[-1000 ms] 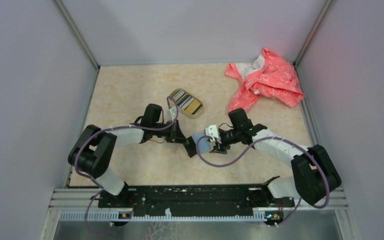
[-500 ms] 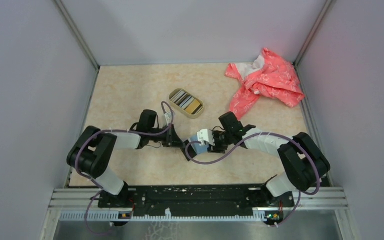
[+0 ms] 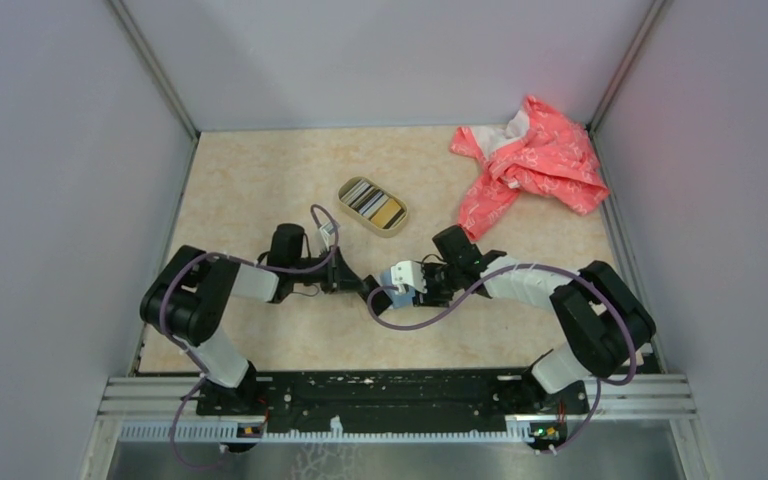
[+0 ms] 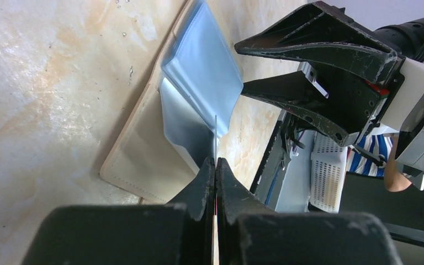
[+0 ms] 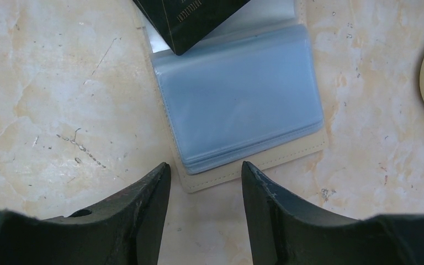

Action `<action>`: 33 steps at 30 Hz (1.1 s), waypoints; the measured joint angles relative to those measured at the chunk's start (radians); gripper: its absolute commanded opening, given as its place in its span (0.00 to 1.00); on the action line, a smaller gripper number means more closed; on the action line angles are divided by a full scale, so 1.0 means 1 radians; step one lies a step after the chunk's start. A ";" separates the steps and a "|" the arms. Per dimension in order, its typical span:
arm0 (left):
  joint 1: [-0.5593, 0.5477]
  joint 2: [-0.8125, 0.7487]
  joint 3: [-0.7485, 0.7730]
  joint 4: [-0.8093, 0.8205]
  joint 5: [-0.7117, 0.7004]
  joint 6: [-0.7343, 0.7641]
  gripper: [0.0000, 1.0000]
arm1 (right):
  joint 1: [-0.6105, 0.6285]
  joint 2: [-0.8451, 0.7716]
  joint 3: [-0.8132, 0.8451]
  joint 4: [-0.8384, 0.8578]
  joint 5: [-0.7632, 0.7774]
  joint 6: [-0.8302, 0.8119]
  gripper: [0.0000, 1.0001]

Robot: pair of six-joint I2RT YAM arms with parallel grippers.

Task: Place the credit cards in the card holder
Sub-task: Insert the credit card into the card holder.

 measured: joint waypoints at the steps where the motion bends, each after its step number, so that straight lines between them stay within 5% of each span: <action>1: 0.002 0.006 -0.002 0.013 0.001 -0.010 0.00 | 0.000 0.000 0.000 0.000 0.000 0.000 0.50; 22: 0.005 0.092 -0.035 0.249 0.039 -0.158 0.00 | 0.019 0.019 0.019 -0.003 0.012 -0.002 0.47; 33: 0.010 0.104 -0.038 0.218 0.017 -0.163 0.00 | 0.024 0.024 0.026 -0.007 0.016 -0.002 0.46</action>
